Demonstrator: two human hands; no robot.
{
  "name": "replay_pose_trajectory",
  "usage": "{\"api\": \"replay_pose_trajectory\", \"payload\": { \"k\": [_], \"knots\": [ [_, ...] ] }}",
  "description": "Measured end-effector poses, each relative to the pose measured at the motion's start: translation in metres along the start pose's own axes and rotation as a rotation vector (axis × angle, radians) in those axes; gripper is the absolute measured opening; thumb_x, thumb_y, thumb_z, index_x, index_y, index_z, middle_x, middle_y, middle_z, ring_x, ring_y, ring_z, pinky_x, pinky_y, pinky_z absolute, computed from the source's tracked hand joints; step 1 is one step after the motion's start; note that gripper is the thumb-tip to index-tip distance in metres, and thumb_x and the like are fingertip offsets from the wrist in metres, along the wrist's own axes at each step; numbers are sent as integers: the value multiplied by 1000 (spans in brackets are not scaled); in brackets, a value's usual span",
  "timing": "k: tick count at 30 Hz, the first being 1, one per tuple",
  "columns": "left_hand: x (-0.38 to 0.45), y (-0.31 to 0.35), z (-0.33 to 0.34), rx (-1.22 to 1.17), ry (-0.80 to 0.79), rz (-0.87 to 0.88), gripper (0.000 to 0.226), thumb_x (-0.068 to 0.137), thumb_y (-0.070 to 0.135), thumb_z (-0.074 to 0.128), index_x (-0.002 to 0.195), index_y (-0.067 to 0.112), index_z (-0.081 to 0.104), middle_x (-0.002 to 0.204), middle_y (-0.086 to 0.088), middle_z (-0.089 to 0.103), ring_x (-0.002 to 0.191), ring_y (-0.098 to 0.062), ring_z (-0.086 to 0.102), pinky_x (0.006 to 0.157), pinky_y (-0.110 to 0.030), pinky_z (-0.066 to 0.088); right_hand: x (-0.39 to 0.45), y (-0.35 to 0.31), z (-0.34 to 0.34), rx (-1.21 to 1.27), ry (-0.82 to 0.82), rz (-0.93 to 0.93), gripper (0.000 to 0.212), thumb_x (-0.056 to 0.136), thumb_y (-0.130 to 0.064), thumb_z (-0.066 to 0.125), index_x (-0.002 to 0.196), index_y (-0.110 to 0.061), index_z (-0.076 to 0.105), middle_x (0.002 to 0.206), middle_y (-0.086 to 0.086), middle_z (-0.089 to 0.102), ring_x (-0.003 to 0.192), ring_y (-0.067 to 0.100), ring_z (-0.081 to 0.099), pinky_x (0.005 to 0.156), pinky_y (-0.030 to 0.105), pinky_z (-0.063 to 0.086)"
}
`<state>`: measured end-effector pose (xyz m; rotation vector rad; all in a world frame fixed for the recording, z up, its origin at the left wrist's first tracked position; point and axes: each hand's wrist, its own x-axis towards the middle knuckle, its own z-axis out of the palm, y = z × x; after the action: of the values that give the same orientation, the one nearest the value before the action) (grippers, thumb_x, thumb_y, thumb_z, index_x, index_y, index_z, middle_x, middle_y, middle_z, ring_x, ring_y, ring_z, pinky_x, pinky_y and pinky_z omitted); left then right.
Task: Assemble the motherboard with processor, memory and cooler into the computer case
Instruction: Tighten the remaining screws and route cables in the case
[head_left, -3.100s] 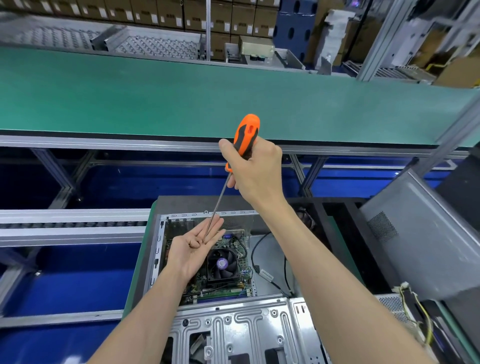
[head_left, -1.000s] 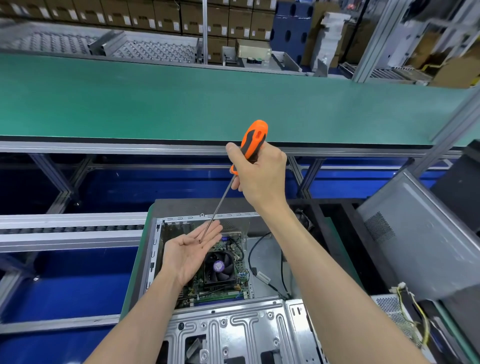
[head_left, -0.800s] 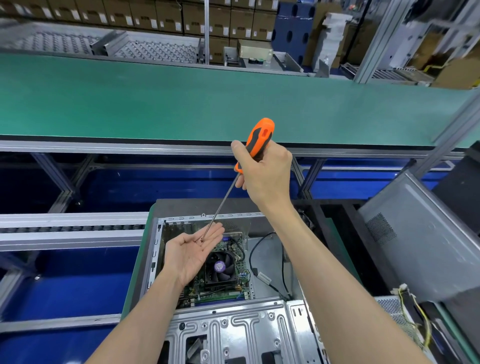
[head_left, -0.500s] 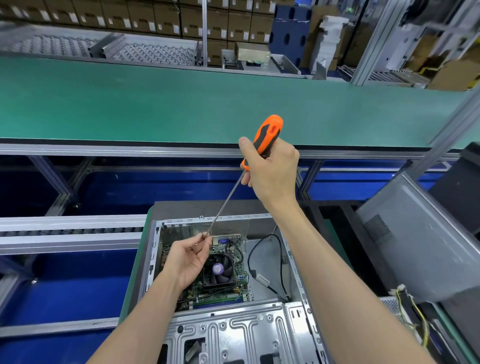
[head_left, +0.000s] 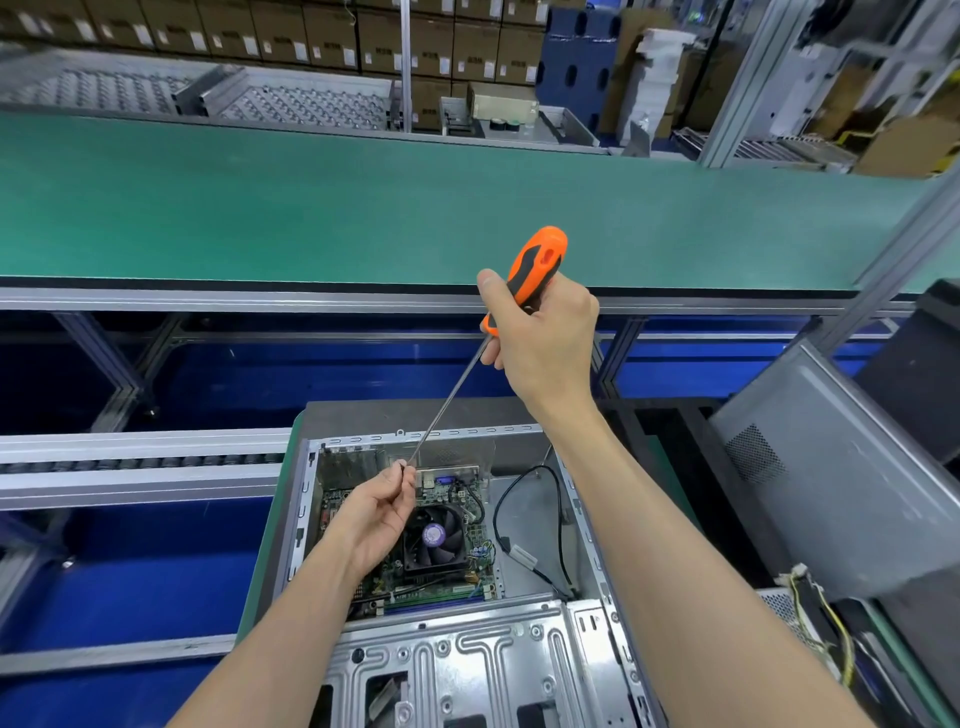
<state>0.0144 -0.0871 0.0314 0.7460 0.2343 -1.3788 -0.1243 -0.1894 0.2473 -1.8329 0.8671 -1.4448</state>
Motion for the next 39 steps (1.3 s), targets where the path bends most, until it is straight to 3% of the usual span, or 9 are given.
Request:
{"api": "replay_pose_trajectory", "payload": {
  "k": [9,14,19,24,29,33,37,39],
  "knots": [
    [0,-2,0,0,-3,47,14,92,10,59,102,0,64,86,-10,74,72,-11,71,61,-19,58,-4,2,0,-1,15,41,46,92,-24,64,62,5,46,46,11,55,35,16,59,43,38,50],
    [1,-1,2,-145,-42,59,16,94,10,56,102,-1,65,86,-10,72,72,-9,70,63,-18,58,-3,3,-3,77,49,78,47,93,-25,64,66,9,46,51,18,55,36,22,60,43,37,49],
    [-2,-5,9,-320,-75,76,18,81,7,62,92,-3,72,89,-10,71,76,-11,71,65,-18,58,-5,5,-8,140,94,110,44,93,-26,65,67,6,49,54,13,59,37,24,61,41,31,46],
    [-3,-11,12,-474,-107,104,27,83,10,63,109,1,66,89,-7,71,78,-8,70,70,-17,58,-10,7,-6,167,125,138,43,94,-25,66,67,4,50,54,11,60,39,25,62,41,35,49],
    [1,-17,13,-466,-65,178,43,79,12,67,121,6,61,86,-4,73,73,-5,69,68,-16,57,-16,5,-7,145,95,129,42,92,-25,69,65,3,55,50,7,61,41,22,64,45,37,53],
    [3,-18,10,-452,-31,214,42,76,11,68,117,6,62,87,-6,75,72,-7,70,69,-16,57,-18,1,-6,82,78,134,41,87,-28,74,63,1,59,47,5,62,40,16,64,49,36,57],
    [3,-17,8,-421,3,218,34,77,12,69,109,3,64,87,-7,74,74,-7,70,66,-16,56,-12,-4,-14,139,-96,184,20,82,-18,79,86,-6,62,63,13,68,47,25,68,47,38,57],
    [2,-17,6,-405,-11,229,31,78,13,68,108,3,64,87,-6,72,74,-7,69,65,-16,55,-9,-6,-20,139,-141,190,39,77,-17,82,96,-8,50,67,20,65,49,29,68,46,39,56]
  ]
}}
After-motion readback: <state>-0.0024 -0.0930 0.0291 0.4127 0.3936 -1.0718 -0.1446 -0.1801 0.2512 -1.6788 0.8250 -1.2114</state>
